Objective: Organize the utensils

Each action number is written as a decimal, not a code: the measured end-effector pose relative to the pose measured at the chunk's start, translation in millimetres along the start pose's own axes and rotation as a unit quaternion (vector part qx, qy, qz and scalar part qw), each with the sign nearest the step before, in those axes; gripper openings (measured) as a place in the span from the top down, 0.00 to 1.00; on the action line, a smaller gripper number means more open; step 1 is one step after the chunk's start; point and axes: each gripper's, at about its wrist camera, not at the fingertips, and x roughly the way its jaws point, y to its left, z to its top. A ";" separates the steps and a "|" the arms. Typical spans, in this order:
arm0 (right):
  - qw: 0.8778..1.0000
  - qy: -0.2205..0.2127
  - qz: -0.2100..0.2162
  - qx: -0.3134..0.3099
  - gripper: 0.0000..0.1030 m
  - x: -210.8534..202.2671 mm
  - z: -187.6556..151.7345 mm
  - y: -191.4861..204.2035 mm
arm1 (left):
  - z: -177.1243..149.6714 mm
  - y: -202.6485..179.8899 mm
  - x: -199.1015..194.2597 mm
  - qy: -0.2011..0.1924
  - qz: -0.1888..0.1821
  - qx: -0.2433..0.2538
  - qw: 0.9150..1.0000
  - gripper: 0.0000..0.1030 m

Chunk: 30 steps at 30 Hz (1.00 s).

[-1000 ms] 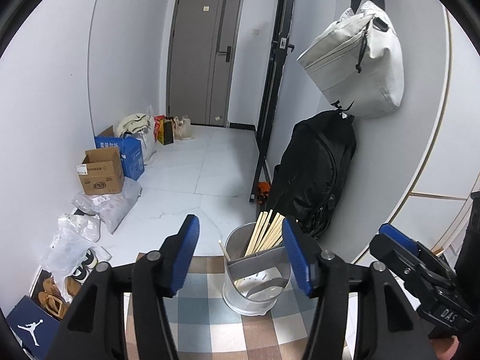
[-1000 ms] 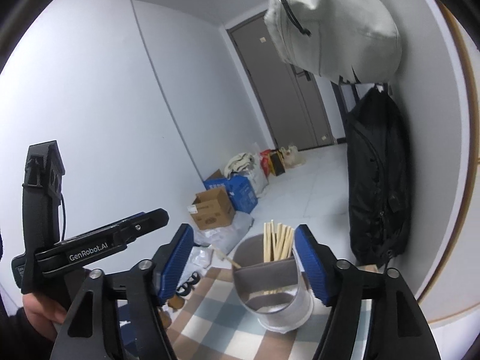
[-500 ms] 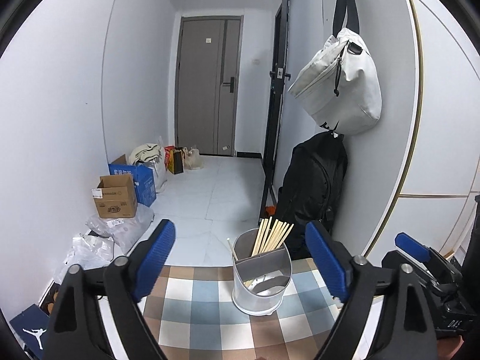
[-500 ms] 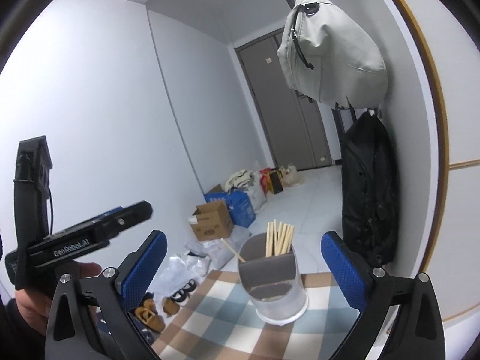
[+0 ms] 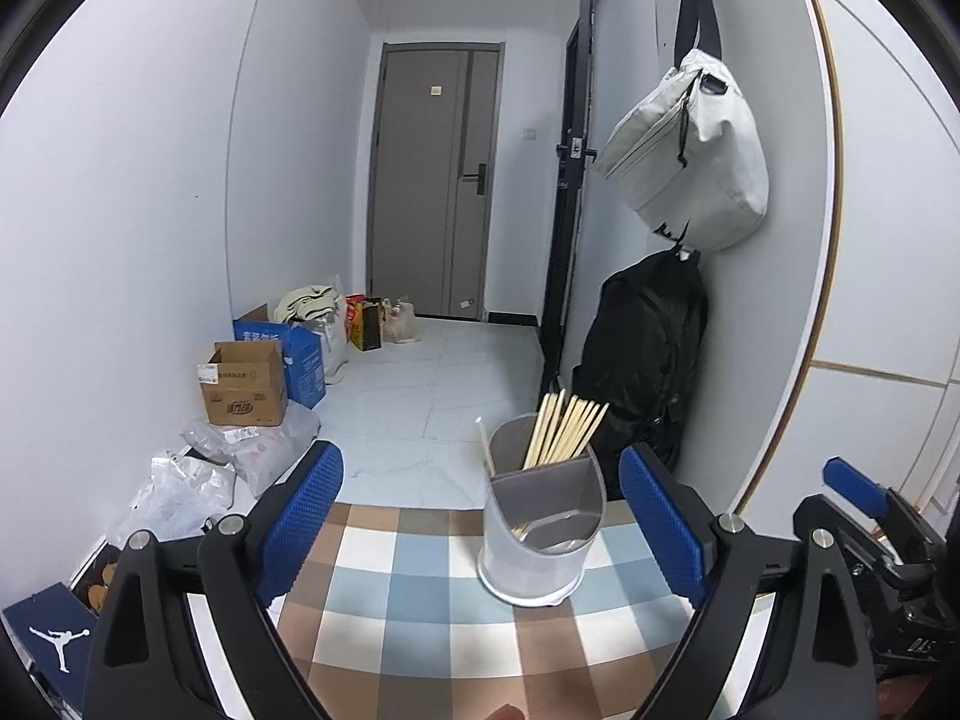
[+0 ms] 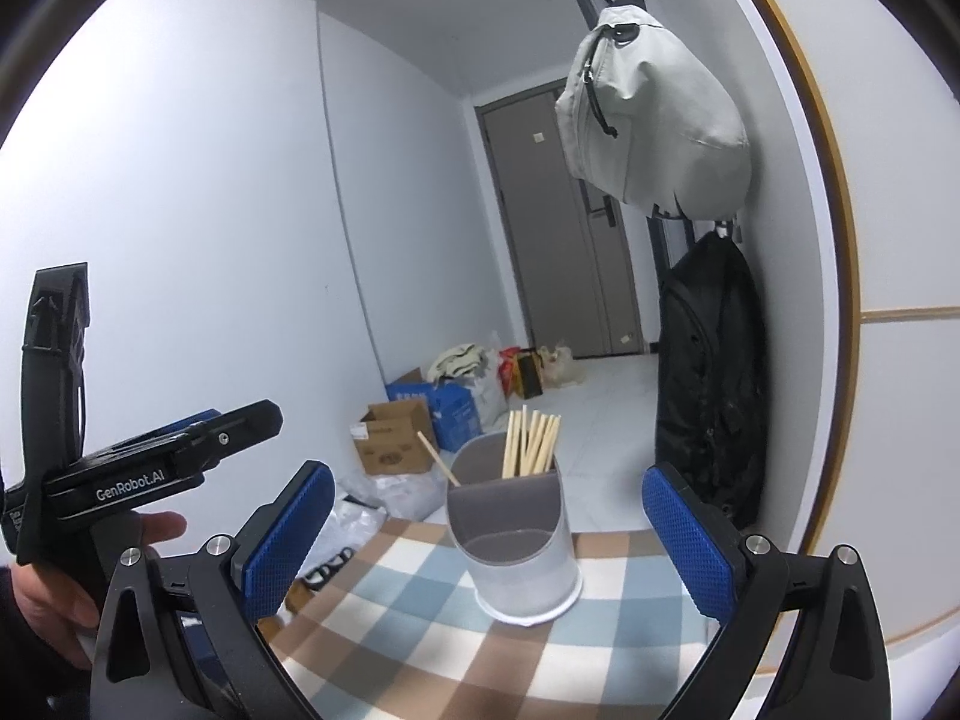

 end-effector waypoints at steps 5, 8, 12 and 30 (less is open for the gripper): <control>1.000 0.003 -0.001 -0.004 0.00 4.6 -15.9 1.4 | -20.6 3.5 12.3 0.003 0.018 0.001 1.000 0.12; 1.000 -0.001 0.003 -0.001 0.00 6.8 -20.6 3.8 | -30.7 4.8 19.9 0.004 0.029 0.005 1.000 0.12; 1.000 0.010 0.004 -0.012 0.00 13.5 -26.8 8.3 | -32.7 5.5 27.6 0.012 0.038 0.008 0.999 0.12; 1.000 0.005 -0.001 -0.005 0.00 17.9 -27.4 3.7 | -29.0 4.8 23.5 0.012 0.036 0.001 0.999 0.12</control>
